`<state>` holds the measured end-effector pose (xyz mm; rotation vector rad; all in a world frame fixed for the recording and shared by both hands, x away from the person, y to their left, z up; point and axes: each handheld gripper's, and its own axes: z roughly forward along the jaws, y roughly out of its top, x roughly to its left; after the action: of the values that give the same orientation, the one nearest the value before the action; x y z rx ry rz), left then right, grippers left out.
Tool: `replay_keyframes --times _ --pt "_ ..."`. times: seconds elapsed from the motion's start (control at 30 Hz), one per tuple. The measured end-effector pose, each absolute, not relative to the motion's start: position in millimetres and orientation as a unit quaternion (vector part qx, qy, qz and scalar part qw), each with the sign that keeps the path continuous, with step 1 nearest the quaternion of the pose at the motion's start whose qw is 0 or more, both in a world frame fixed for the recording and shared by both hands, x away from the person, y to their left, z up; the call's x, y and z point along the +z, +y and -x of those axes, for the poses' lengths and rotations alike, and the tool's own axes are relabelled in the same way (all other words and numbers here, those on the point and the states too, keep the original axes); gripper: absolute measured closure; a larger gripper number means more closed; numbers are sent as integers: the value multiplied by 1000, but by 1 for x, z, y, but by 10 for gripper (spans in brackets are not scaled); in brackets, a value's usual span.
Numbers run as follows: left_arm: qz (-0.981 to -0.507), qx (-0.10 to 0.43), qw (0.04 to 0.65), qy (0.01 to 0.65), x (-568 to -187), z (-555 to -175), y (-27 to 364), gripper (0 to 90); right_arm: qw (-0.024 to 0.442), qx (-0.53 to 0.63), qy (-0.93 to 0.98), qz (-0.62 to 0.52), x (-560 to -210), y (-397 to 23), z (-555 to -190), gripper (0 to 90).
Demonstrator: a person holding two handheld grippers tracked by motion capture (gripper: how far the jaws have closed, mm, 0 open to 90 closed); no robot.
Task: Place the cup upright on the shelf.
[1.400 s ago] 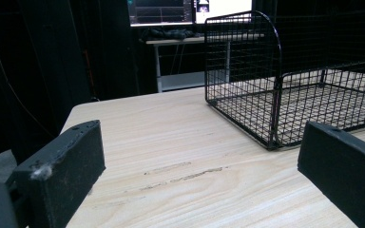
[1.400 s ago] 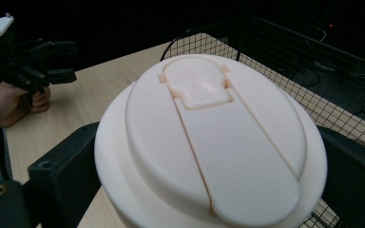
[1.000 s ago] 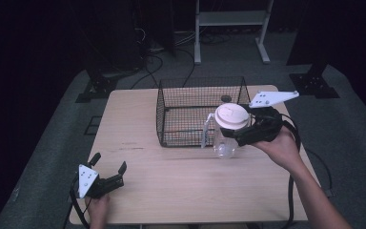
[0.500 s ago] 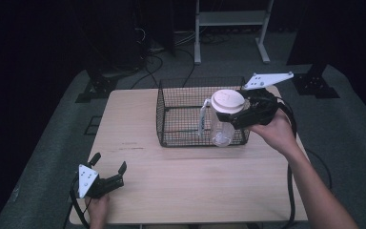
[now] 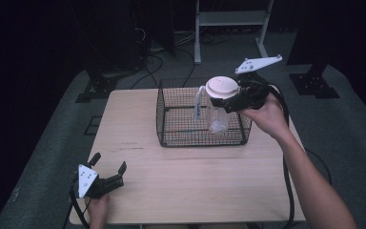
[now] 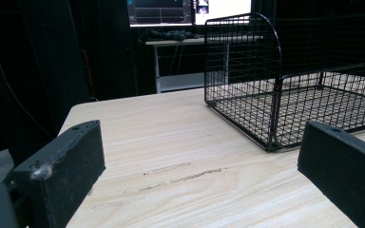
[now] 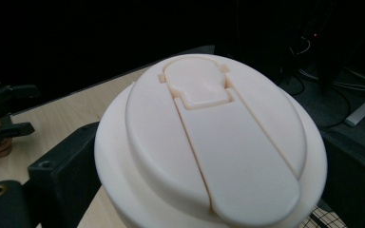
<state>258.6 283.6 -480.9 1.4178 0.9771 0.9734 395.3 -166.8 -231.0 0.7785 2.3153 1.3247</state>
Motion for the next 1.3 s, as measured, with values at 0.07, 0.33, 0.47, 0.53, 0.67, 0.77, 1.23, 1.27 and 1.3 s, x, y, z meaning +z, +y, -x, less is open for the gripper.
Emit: replay_keyframes --times 0.07,0.33,0.47,0.53,0.67,0.77,1.23,1.27,1.3 --pt "-598 412 550 413 -481 -259 284 9 183 468 819 -278 -230 -165 -401 44" --pt "-599 411 550 412 -481 -258 284 9 186 462 818 -288 -233 -157 -419 45" --pt "-599 412 549 411 -481 -258 284 9 189 456 819 -293 -237 -152 -427 44" --pt "-600 412 549 412 -481 -258 284 9 189 456 818 -294 -238 -151 -430 44" --pt "-599 411 550 411 -481 -258 284 9 193 451 819 -298 -241 -148 -435 44" --pt "-599 411 550 411 -481 -258 284 9 193 448 819 -303 -246 -145 -443 44" --pt "-599 410 551 412 -481 -258 284 9 190 441 821 -310 -259 -129 -463 44" --pt "-599 410 551 412 -481 -258 284 9 189 439 821 -311 -261 -126 -466 44" --pt "-599 410 551 412 -481 -258 284 9 189 439 821 -311 -261 -126 -466 44"
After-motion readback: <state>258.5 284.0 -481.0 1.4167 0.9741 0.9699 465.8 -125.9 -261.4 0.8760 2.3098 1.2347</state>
